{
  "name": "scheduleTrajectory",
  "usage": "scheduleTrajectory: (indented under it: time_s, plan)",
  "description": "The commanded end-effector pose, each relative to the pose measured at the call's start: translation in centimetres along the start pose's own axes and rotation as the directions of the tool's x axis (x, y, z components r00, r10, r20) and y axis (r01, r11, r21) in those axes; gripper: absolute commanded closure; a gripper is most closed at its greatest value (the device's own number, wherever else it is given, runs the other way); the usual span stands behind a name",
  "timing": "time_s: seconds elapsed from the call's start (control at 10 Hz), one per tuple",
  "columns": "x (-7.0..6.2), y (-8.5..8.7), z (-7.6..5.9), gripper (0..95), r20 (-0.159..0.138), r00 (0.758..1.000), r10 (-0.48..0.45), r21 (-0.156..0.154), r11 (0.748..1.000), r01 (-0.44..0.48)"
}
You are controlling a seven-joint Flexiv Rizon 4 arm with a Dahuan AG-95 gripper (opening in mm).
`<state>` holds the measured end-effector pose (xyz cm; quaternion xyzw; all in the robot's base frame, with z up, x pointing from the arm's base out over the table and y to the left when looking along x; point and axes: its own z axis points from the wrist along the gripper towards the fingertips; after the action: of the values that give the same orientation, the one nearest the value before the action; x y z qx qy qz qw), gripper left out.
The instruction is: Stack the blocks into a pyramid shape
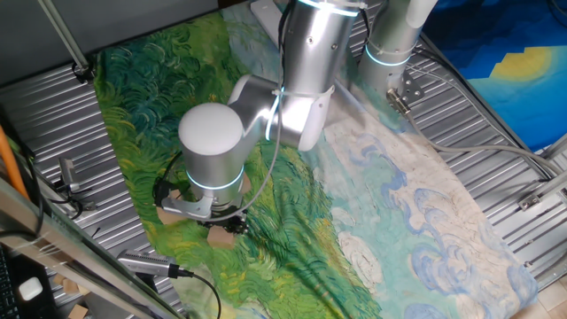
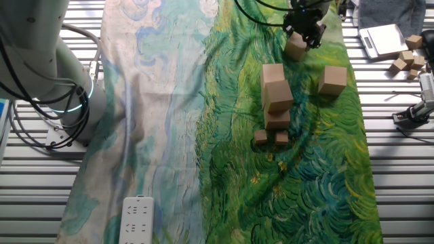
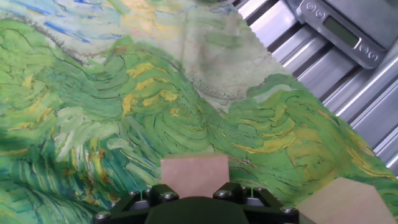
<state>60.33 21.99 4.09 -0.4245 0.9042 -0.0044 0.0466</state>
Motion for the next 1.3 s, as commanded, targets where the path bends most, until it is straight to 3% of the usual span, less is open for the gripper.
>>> scheduleTrajectory:
  time_s: [0.1, 0.5, 0.6, 0.8, 0.9, 1.3]
  plan:
    - [0.0, 0.2, -0.7, 95.0, -0.005, 1.0, -0.003, 0.0, 1.0, 0.003]
    - [0.7, 0.6, -4.0, 95.0, -0.028, 0.997, -0.07, 0.002, 0.998, 0.07]
    - [1.4, 0.7, -5.6, 95.0, -0.034, 0.993, -0.116, 0.004, 0.993, 0.117]
    - [3.1, 0.7, -8.0, 95.0, -0.043, 0.981, -0.188, 0.007, 0.982, 0.189]
    - [4.9, 0.3, -9.0, 95.0, -0.034, 0.966, -0.255, -0.001, 0.967, 0.255]
    - [9.2, 0.3, -10.9, 95.0, -0.036, 0.932, -0.36, -0.008, 0.933, 0.36]
